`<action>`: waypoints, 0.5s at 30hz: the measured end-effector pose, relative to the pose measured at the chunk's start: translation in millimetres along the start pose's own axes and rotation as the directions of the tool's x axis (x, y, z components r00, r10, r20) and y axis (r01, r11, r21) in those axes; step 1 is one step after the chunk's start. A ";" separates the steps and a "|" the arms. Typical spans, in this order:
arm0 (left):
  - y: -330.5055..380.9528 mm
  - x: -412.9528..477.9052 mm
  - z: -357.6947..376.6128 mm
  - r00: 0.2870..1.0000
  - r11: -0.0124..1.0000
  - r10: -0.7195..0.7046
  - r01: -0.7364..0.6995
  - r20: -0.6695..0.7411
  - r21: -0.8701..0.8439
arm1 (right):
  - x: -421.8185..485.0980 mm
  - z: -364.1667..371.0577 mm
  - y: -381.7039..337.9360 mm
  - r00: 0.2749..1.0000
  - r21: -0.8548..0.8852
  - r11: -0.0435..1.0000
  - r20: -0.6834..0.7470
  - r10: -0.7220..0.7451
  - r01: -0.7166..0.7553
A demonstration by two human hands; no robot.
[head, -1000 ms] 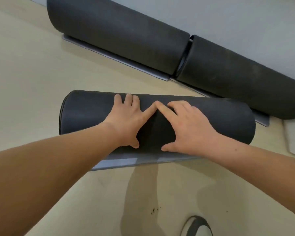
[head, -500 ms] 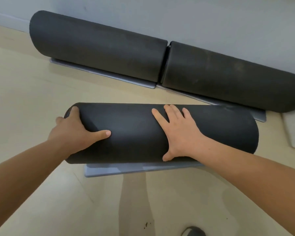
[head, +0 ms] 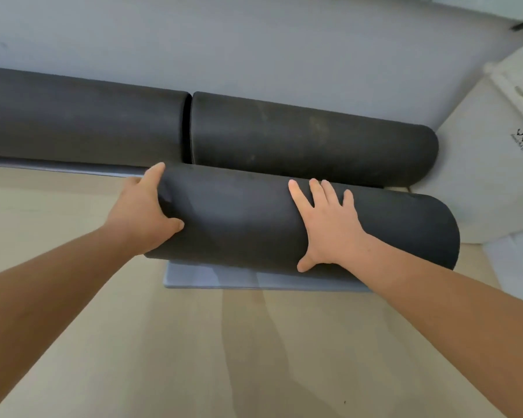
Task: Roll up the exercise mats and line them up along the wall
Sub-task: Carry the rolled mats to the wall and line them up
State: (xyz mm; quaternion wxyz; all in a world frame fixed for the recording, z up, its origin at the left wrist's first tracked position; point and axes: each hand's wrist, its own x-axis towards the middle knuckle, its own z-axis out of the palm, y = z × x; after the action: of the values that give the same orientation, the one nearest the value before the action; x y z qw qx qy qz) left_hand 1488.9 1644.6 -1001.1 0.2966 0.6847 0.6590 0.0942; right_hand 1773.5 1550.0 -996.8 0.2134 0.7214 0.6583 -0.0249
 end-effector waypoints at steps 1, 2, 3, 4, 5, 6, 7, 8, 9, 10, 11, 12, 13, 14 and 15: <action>2.7 4.3 3.9 1.000 0.999 -0.014 0.013 0.027 0.032 | -1.3 3.8 2.2 1.000 -0.005 1.000 -0.006 0.005 -0.005; 4.6 7.5 5.3 0.998 0.997 -0.038 0.035 0.056 0.064 | -3.1 7.7 2.1 1.000 -0.015 1.000 -0.008 0.006 -0.006; 6.3 9.0 5.0 0.995 0.994 -0.062 0.054 0.080 0.099 | -5.0 11.6 0.1 1.000 -0.029 1.000 -0.011 0.007 -0.007; 7.7 9.4 2.8 0.992 0.989 -0.081 0.068 0.099 0.131 | -6.6 15.5 -2.8 1.000 -0.044 0.999 -0.020 0.012 -0.013; 9.7 9.8 -0.1 0.990 0.985 -0.094 0.077 0.105 0.156 | -6.8 18.9 -4.9 0.999 -0.057 0.998 -0.038 0.021 -0.024; 12.0 10.6 -3.7 0.990 0.981 -0.099 0.081 0.098 0.174 | -5.4 21.1 -5.2 0.998 -0.060 0.998 -0.059 0.030 -0.034; 13.6 12.3 -5.7 0.993 0.980 -0.091 0.075 0.079 0.185 | -2.4 21.7 -3.7 0.997 -0.056 0.998 -0.076 0.032 -0.036; 16.0 13.3 -6.9 0.995 0.980 -0.079 0.066 0.060 0.185 | 1.7 21.0 -0.3 0.996 -0.051 0.998 -0.090 0.026 -0.030; 18.5 15.2 -7.3 0.997 0.982 -0.064 0.055 0.043 0.183 | 6.8 19.3 4.2 0.995 -0.051 0.999 -0.102 0.014 -0.019; 21.9 18.1 -8.0 0.999 0.982 -0.044 0.038 0.027 0.183 | 12.0 17.0 8.9 0.994 -0.057 0.998 -0.111 0.001 -0.007; 25.6 22.0 -9.2 0.999 0.983 -0.029 0.026 0.014 0.183 | 17.0 14.8 13.3 0.993 -0.068 0.998 -0.116 -0.011 0.003; 29.6 26.2 -10.4 1.000 0.983 -0.014 0.014 0.003 0.182 | 21.7 13.4 17.6 0.993 -0.082 0.997 -0.121 -0.018 0.008; 33.7 29.8 -10.9 1.000 0.984 0.002 -0.001 -0.008 0.180 | 26.5 13.0 22.8 0.992 -0.096 0.995 -0.129 -0.017 0.005; 37.2 32.5 -10.3 0.999 0.984 0.026 -0.021 -0.024 0.176 | 30.3 12.7 28.6 0.990 -0.107 0.994 -0.141 -0.012 -0.003; 39.3 34.1 -8.1 0.998 0.984 0.049 -0.041 -0.041 0.172 | 33.5 13.3 34.4 0.988 -0.118 0.993 -0.157 -0.003 -0.015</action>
State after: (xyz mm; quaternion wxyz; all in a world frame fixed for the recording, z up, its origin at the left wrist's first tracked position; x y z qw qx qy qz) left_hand 1521.9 1681.2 -982.7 0.2196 0.7202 0.6554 0.0591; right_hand 1814.2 1575.5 -1010.0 0.2035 0.7092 0.6712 0.0719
